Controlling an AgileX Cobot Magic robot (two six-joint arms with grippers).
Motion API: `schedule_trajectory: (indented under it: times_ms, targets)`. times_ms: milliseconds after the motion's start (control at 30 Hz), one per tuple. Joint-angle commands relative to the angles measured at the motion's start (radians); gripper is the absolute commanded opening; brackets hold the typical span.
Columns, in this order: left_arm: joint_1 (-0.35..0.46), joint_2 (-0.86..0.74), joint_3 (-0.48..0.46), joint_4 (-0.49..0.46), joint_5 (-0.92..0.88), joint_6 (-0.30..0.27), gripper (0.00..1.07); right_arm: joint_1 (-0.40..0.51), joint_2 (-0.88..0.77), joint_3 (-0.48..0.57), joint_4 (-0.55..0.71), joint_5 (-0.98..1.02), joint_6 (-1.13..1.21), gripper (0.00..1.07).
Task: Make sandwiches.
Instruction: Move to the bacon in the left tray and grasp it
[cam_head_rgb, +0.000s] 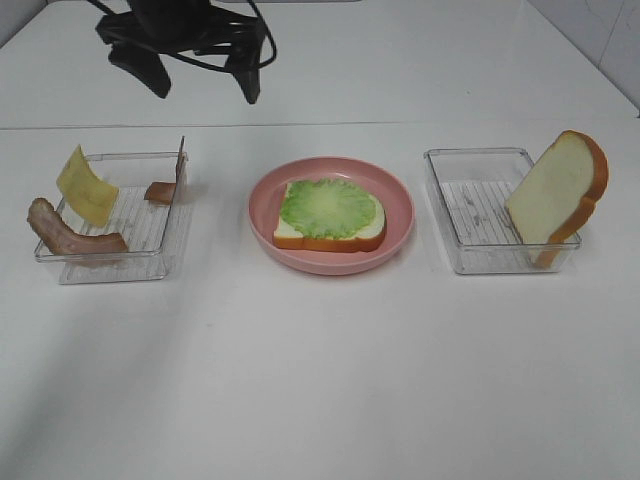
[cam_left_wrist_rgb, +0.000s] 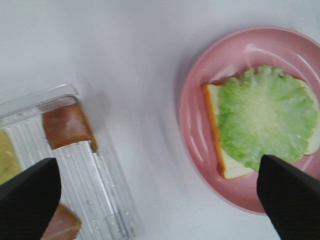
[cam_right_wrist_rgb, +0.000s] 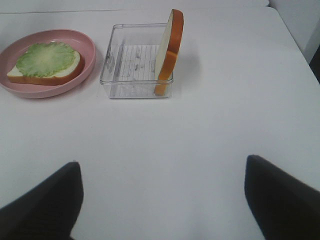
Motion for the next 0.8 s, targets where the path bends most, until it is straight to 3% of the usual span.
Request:
schedule_trajectory:
  times_ms: [33, 367, 800]
  targets:
    - [0.055, 0.006, -0.001, 0.007, 0.064, -0.012, 1.02, 0.000, -0.021, 0.001, 0.000, -0.011, -0.009, 0.85]
    - [0.070, 0.110, -0.003, 0.035, -0.015, -0.070, 1.02, 0.000, -0.021, 0.001, 0.000, -0.011, -0.009, 0.85]
    - [0.098, 0.177, -0.003, 0.049, -0.074, -0.091, 1.01, 0.000, -0.021, 0.001, 0.000, -0.011, -0.009, 0.85]
